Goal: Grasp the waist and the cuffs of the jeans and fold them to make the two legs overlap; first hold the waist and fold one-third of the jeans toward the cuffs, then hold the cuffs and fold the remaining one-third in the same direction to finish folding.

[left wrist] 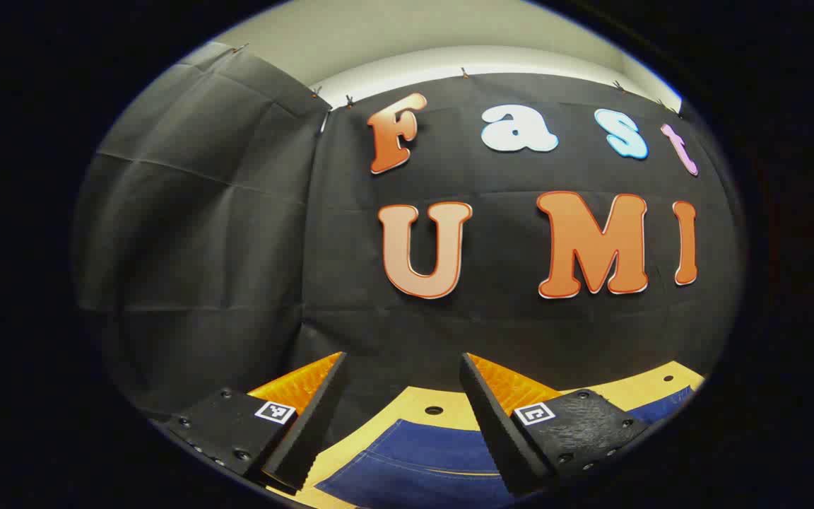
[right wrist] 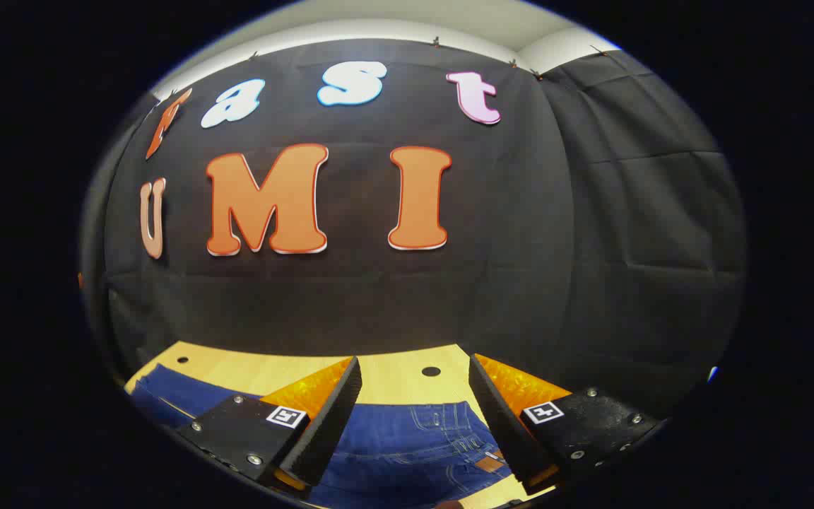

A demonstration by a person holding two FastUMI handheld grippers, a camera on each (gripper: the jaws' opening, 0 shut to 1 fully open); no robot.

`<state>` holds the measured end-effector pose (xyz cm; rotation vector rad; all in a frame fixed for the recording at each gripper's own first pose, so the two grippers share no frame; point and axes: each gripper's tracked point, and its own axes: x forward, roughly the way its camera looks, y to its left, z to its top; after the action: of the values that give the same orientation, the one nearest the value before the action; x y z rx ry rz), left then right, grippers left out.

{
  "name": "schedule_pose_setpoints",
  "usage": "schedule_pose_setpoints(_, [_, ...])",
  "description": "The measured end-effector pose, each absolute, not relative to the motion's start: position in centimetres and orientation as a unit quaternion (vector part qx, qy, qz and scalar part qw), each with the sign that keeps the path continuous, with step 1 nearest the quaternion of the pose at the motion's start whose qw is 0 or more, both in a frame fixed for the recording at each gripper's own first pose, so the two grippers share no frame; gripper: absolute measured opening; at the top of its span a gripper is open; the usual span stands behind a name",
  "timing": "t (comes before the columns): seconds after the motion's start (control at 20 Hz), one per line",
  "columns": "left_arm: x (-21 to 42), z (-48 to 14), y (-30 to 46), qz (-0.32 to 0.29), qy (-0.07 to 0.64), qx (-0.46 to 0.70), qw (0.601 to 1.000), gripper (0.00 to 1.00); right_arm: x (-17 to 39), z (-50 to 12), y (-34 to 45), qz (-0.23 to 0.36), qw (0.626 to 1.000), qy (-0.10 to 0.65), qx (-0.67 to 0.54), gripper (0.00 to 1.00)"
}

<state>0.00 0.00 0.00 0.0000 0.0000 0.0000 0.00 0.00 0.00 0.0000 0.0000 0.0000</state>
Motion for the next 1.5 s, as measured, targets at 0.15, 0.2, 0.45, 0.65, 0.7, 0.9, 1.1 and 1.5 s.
schedule_pose_setpoints(0.15, [-0.5, -0.9, 0.3, -0.018, 0.0, 0.0, 1.0, 0.94, -0.6, -0.3, 0.4, 0.014, 1.0, 0.004, 0.026, 0.96])
schedule_pose_setpoints(0.2, [-0.7, -1.2, 0.0, -0.024, -0.007, -0.001, 1.0, 0.94, -0.7, -0.1, 0.3, 0.013, 1.0, -0.004, 0.019, 0.96])
schedule_pose_setpoints(0.45, [-0.9, -2.5, -1.7, -0.037, -0.003, 0.005, 0.999, 0.94, -1.0, -1.2, -0.2, 0.017, 0.999, -0.002, -0.042, 0.96])
schedule_pose_setpoints(0.65, [-1.3, -2.6, -2.6, -0.069, 0.013, 0.0, 0.998, 0.94, -2.3, -1.1, -0.3, 0.018, 0.999, 0.003, -0.033, 0.96])
schedule_pose_setpoints(0.7, [-1.2, -2.4, -2.3, -0.072, 0.01, 0.004, 0.997, 0.96, -2.5, -1.1, -0.5, 0.013, 0.999, 0.003, -0.036, 0.96])
schedule_pose_setpoints(0.9, [-0.5, -3.2, 0.3, -0.06, 0.016, 0.023, 0.998, 0.98, -3.7, -1.2, -0.6, -0.003, 0.999, 0.006, -0.033, 0.96])
schedule_pose_setpoints(1.1, [-0.9, -3.2, 1.5, -0.054, 0.014, 0.028, 0.998, 0.98, -3.9, -1.4, -0.1, 0.001, 0.999, 0.018, -0.031, 0.96])
schedule_pose_setpoints(1.5, [-2.2, -9.7, 4.3, -0.123, 0.052, 0.349, 0.927, 0.98, -3.9, -4.3, 2.8, 0.018, 0.998, 0.05, -0.02, 0.96])
